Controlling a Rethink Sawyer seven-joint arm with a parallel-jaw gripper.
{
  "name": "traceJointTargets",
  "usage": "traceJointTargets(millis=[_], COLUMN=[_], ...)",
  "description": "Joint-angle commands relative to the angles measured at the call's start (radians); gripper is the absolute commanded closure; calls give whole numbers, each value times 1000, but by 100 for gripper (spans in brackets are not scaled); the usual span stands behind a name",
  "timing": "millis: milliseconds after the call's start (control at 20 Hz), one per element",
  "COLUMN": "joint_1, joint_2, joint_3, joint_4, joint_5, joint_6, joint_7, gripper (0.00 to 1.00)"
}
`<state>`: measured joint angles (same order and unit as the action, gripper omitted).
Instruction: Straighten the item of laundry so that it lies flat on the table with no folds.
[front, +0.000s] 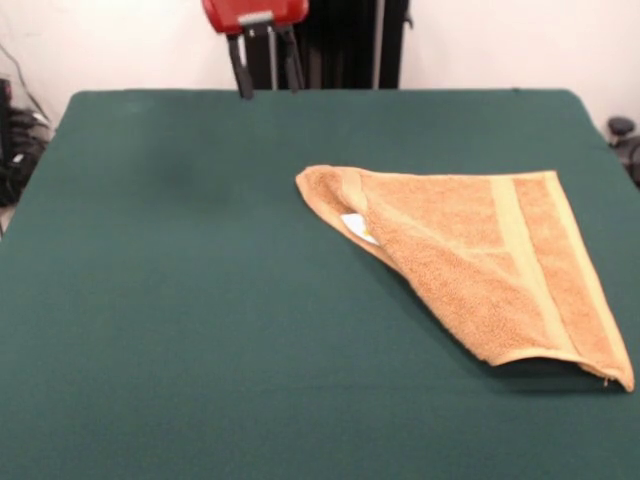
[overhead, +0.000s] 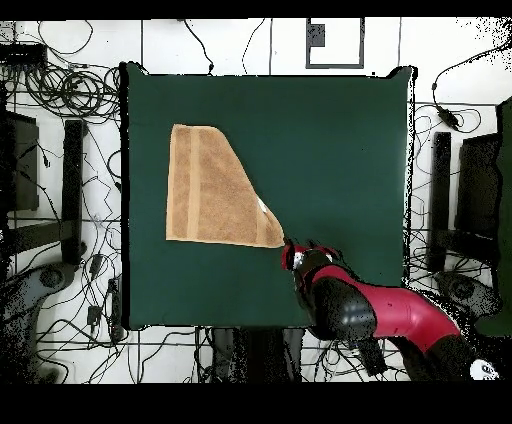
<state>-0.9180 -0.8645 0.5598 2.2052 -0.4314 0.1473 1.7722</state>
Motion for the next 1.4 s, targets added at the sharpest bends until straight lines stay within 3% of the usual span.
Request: traceJointTargets(millis=[50, 300, 450, 650, 950, 1150, 1300, 1400], joint_1=[24, -137, -184, -91, 135, 210, 232, 256], joint_2=[-338, -442, -403, -283, -57, 19, 87, 65], joint_3=[209, 446, 519, 388, 141, 109, 120, 90], joint_4=[80, 162, 149, 30, -343, -525, -591, -586], joint_5=[215, 352, 329, 221, 94, 79, 79, 90], joint_6=[242, 233, 210, 211, 402, 517, 519, 538], joint_7=[-17, -104, -97, -52, -18, -40, -63, 5], gripper=[0, 0, 0, 0, 0, 0, 0, 0])
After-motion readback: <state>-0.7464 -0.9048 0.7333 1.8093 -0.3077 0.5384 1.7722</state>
